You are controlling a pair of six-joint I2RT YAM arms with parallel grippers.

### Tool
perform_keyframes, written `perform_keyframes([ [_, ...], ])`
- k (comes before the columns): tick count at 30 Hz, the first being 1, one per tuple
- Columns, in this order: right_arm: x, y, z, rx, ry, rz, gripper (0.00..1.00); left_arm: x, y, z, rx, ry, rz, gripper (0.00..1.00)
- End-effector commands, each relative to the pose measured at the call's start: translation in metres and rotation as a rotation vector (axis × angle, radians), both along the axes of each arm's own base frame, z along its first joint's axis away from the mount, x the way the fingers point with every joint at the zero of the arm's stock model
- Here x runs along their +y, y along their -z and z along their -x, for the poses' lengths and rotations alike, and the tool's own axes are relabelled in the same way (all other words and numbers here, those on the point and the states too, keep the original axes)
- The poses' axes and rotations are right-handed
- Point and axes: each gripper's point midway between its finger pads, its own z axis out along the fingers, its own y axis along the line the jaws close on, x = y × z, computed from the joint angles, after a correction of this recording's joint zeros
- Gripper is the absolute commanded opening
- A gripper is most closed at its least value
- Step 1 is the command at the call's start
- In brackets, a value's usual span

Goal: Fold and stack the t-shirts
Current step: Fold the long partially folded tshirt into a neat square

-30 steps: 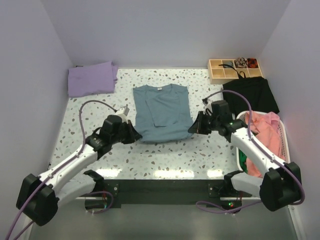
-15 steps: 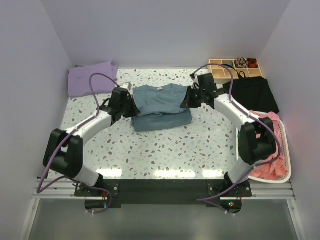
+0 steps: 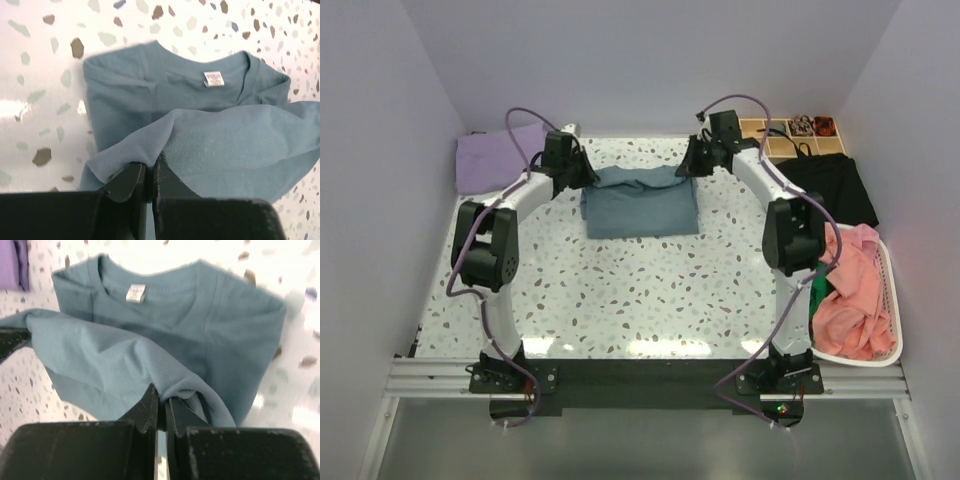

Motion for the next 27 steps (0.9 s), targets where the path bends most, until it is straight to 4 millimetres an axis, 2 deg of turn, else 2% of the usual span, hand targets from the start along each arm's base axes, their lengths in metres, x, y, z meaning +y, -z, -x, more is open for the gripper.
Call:
perform_keyframes([
  [1, 0.002, -0.01, -0.046, -0.062, -0.009, -0.046, 0.04, 0.002, -0.015, -0.041, -0.086, 0.007, 0.048, 0.0],
  [2, 0.001, -0.008, -0.056, -0.073, 0.002, -0.06, 0.04, 0.003, -0.002, -0.045, -0.069, 0.003, 0.051, 0.0],
  [3, 0.001, 0.002, -0.07, -0.069, 0.025, -0.08, 0.04, 0.002, -0.007, -0.055, -0.105, 0.0, 0.071, 0.0],
  [4, -0.004, 0.002, -0.08, -0.078, 0.04, -0.089, 0.03, 0.006, -0.005, -0.06, -0.11, -0.002, 0.081, 0.0],
  [5, -0.006, 0.004, -0.089, -0.097, 0.052, -0.093, 0.03, 0.006, 0.01, -0.064, -0.085, 0.005, 0.088, 0.0],
  [6, -0.007, 0.0, -0.1, -0.124, 0.075, -0.105, 0.07, 0.003, -0.005, -0.08, -0.152, 0.016, 0.109, 0.0],
  [7, -0.01, 0.01, -0.11, -0.14, 0.088, -0.115, 0.28, 0.007, -0.003, -0.087, -0.156, 0.022, 0.122, 0.11],
  [8, -0.012, 0.009, -0.116, -0.153, 0.094, -0.121, 0.36, 0.001, 0.011, -0.09, -0.134, 0.053, 0.148, 0.28],
  [9, -0.014, 0.01, -0.121, -0.169, 0.1, -0.121, 0.5, 0.0, -0.002, -0.101, -0.174, 0.063, 0.166, 0.47],
  [10, -0.02, 0.001, -0.13, -0.223, 0.114, -0.125, 0.54, 0.005, -0.002, -0.107, -0.184, 0.059, 0.169, 0.71],
  [11, -0.027, -0.004, -0.136, -0.253, 0.145, -0.106, 0.55, 0.007, 0.001, -0.111, -0.187, 0.05, 0.165, 0.86],
  [12, -0.032, -0.001, -0.136, -0.268, 0.152, -0.08, 0.56, 0.011, -0.008, -0.116, -0.212, 0.041, 0.167, 1.0],
  [13, -0.036, -0.028, -0.141, -0.345, 0.165, -0.073, 0.57, 0.017, -0.013, -0.118, -0.227, 0.029, 0.166, 1.0],
  [14, -0.042, -0.038, -0.141, -0.376, 0.182, -0.05, 0.57, 0.023, -0.036, -0.119, -0.272, 0.015, 0.16, 1.0],
  [15, -0.046, -0.039, -0.138, -0.39, 0.176, -0.022, 0.57, 0.028, -0.039, -0.115, -0.292, 0.007, 0.142, 1.0],
  [16, -0.05, -0.051, -0.138, -0.427, 0.179, -0.015, 0.57, 0.033, -0.049, -0.112, -0.319, -0.005, 0.124, 1.0],
  [17, -0.052, -0.077, -0.133, -0.468, 0.18, -0.013, 0.58, 0.037, -0.079, -0.108, -0.375, -0.019, 0.113, 1.0],
  [18, -0.052, -0.08, -0.129, -0.476, 0.168, -0.002, 0.58, 0.038, -0.078, -0.1, -0.37, -0.018, 0.103, 1.0],
  [19, -0.051, -0.087, -0.124, -0.476, 0.161, -0.008, 0.58, 0.038, -0.095, -0.094, -0.393, -0.013, 0.105, 1.0],
  [20, -0.048, -0.096, -0.119, -0.478, 0.146, -0.021, 0.58, 0.034, -0.1, -0.088, -0.394, 0.009, 0.118, 1.0],
  [21, -0.04, -0.1, -0.113, -0.465, 0.113, -0.053, 0.59, 0.031, -0.095, -0.082, -0.378, 0.024, 0.138, 1.0],
  [22, -0.032, -0.096, -0.106, -0.428, 0.093, -0.063, 0.59, 0.025, -0.098, -0.077, -0.38, 0.049, 0.162, 1.0],
  [23, -0.026, -0.095, -0.102, -0.414, 0.08, -0.071, 0.59, 0.011, -0.1, -0.068, -0.374, 0.118, 0.208, 1.0],
  [24, -0.019, -0.091, -0.098, -0.395, 0.068, -0.081, 0.59, 0.003, -0.102, -0.065, -0.378, 0.145, 0.239, 1.0],
  [25, -0.002, -0.088, -0.089, -0.376, 0.021, -0.098, 0.59, -0.006, -0.096, -0.063, -0.362, 0.171, 0.255, 1.0],
  [27, 0.009, -0.073, -0.083, -0.34, 0.002, -0.095, 0.59, -0.023, -0.094, -0.059, -0.352, 0.239, 0.286, 1.0],
])
